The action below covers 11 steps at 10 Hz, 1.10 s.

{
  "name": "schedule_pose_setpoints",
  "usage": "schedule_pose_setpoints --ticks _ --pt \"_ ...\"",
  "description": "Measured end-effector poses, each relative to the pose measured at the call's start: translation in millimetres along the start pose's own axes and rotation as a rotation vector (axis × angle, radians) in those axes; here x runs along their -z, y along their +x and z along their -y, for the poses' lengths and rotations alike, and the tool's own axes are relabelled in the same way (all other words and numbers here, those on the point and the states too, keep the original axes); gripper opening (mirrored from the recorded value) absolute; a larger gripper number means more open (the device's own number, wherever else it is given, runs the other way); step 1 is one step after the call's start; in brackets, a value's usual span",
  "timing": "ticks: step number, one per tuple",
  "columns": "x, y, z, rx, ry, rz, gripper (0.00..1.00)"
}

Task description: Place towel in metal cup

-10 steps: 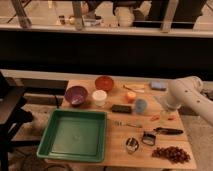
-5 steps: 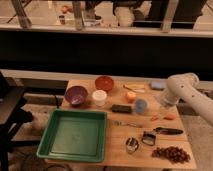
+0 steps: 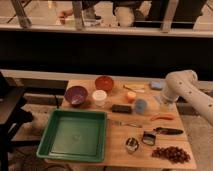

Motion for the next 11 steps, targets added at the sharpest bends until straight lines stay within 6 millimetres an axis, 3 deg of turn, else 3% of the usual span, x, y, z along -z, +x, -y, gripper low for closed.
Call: schedule_pose_setpoints --ticks 3,11 --pt "-4.2 18.0 10.1 -0.025 0.026 -0.007 0.8" --pt "-27.0 13.8 33.9 -0.027 0.03 -0.016 0.8"
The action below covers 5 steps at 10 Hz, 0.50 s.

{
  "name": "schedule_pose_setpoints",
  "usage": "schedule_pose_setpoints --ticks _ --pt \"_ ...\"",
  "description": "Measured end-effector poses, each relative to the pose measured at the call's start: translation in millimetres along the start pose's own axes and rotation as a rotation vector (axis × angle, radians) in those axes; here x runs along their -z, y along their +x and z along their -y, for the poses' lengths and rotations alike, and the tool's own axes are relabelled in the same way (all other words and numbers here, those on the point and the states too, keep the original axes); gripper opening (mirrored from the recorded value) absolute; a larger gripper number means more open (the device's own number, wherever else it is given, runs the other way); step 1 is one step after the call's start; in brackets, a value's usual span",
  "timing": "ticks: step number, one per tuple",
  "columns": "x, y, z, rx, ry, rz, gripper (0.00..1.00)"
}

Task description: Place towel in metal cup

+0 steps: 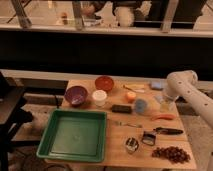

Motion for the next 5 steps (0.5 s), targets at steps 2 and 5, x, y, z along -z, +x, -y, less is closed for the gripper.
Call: schedule_pose_setpoints --ticks 2,5 --pt "-7.0 2.7 4.5 -0.006 -0.014 -0.008 0.8" --pt "-20.2 2.6 17.5 -0.018 -0.03 -0.015 0.8"
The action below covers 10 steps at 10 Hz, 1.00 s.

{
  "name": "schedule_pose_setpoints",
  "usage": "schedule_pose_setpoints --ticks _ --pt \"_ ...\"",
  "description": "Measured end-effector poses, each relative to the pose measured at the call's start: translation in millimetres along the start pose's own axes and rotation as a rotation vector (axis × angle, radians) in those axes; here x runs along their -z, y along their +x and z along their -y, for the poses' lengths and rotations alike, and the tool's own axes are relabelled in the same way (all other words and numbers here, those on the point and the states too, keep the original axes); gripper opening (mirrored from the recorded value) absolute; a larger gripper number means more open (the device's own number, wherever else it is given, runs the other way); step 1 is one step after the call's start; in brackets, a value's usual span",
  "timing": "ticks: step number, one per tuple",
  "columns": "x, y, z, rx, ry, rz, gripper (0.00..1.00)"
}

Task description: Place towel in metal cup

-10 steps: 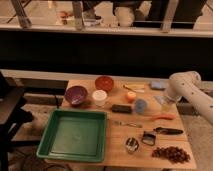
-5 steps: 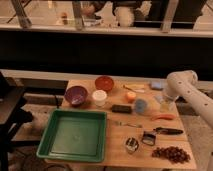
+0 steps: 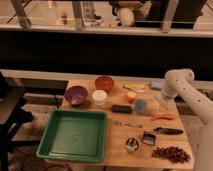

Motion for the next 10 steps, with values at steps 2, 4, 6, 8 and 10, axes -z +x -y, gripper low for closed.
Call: schedule_pose_setpoints --ticks 2,4,6,8,10 --pt "-4.4 10.5 9.3 -0.025 -0.004 -0.005 0.8" --pt "-7.1 18.9 16.7 -0.049 -0.001 -0.005 0.8" --pt "-12.3 32.0 19.3 -0.075 -0.001 -0.013 0.8" --pt "-19.4 34.3 15.6 -0.078 -0.005 -0.02 0.8" --pt "-27.7 32.7 12.1 -0.072 -0.012 -0.026 0.8"
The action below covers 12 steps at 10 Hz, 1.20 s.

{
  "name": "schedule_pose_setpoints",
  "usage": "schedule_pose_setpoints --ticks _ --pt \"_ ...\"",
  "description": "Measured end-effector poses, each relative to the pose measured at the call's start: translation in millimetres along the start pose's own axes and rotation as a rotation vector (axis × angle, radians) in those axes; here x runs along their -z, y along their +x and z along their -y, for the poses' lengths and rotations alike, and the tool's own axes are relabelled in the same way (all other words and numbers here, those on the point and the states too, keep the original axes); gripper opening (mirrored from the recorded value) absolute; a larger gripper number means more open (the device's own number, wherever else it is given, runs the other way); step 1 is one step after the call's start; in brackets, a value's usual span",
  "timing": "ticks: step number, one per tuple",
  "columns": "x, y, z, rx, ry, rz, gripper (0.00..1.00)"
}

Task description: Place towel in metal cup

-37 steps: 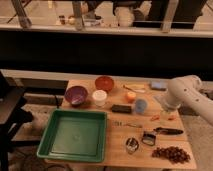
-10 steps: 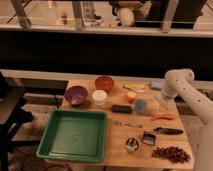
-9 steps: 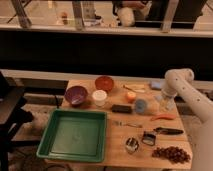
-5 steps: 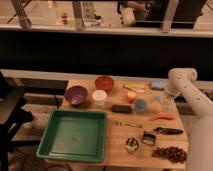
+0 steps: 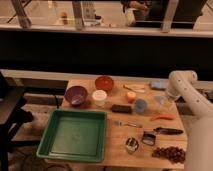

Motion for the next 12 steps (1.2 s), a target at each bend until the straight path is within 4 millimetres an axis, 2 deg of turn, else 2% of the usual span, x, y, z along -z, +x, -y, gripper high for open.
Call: schedule_pose_setpoints --ticks 8,12 --pt "-3.3 0.6 7.2 -0.006 -0.023 -0.01 0.8" --pt "-15.0 2.9 4.7 -0.009 -0.044 -0.01 0.8"
